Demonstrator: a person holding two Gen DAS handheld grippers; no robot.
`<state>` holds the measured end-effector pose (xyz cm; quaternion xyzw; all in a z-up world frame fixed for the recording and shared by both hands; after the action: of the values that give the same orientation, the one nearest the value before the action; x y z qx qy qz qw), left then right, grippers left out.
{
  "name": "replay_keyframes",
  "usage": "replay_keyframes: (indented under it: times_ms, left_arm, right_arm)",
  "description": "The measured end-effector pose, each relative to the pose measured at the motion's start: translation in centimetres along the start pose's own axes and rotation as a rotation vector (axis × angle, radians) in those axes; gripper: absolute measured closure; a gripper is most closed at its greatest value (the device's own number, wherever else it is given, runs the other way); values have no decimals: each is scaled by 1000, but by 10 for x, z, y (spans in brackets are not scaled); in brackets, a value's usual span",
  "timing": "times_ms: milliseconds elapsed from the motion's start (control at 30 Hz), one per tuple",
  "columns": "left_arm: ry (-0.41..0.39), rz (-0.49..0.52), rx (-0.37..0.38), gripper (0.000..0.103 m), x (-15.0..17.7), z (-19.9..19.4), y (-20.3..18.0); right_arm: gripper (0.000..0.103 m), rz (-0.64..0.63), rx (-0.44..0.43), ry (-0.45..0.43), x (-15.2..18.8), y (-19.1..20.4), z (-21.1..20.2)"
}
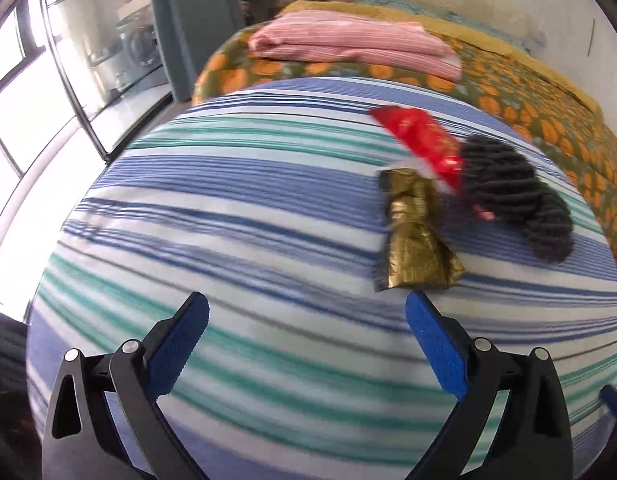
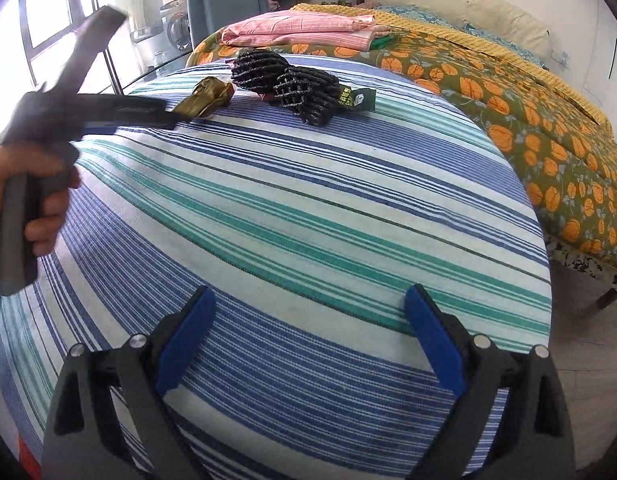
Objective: Collect trash
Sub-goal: 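Return to the table and grasp the gold wrapped package with the left tool, then hold the gold package in the left tool while the right tool grasps the black mesh nets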
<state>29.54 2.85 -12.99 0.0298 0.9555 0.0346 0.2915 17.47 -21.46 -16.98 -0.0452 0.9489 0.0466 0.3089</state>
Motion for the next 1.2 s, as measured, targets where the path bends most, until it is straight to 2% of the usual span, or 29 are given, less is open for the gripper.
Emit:
replay_keyframes:
  times_ms: [33,100,233,267,433,500,533,600,633,733,867,967,1100,1133,1167,1200]
  left_arm:
    - [-3,4,6,6,1,-3,6]
    - [-19,18,79,6,-1,-9,6]
    - [-37,55,204,6,-11,-9,-17]
    - [-39,65,216,6,-16,-5,-27]
    - [-5,71,166,6,-35,29,-54]
    - [1,70,155,12,-35,34,-55]
    - [-2,78,150,20,-35,34,-55]
    - [-17,103,140,40,-33,31,-55]
    - [-23,118,140,57,-32,29,-53]
    - [-10,148,174,60,-21,15,-41]
    - [-3,215,200,60,13,-21,-17]
    - [31,206,248,59,47,-41,3]
    - [30,194,259,53,81,-52,13]
    - [15,195,255,45,85,-53,14]
    - [1,198,242,30,88,-54,13]
    - [-6,197,228,25,90,-53,13]
  right_arm:
    - [10,0,0,0,0,0,0]
    - [10,1,0,0,0,0,0]
    - [10,1,0,0,0,0,0]
    - [10,0,0,0,0,0,0]
    - [10,1,0,0,-1,0,0]
    - [10,0,1,0,0,0,0]
    - [10,0,0,0,0,0,0]
    - [10,-1,0,0,0,0,0]
    - [10,-1,-1,0,0,0,0]
    - [10,-1,-1,0,0,0,0]
    - [10,-1,0,-1,0,0,0]
    - [10,-2,2,-1,1,0,0]
    - [10,-1,3,-1,1,-1,0]
    - [10,-1,4,-1,1,-1,0]
    - [10,-1,4,-1,1,-1,0]
    - [10,1,4,-1,2,-1,-1]
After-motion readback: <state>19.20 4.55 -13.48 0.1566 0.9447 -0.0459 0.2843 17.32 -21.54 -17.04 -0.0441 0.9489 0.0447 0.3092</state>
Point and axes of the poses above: each gripper's, at about its wrist camera, not at the fingertips, and z roughly the way its jaws point, y to its left, x to its underside, the point moved 1 cm from there along z, roughly the way its jaws point
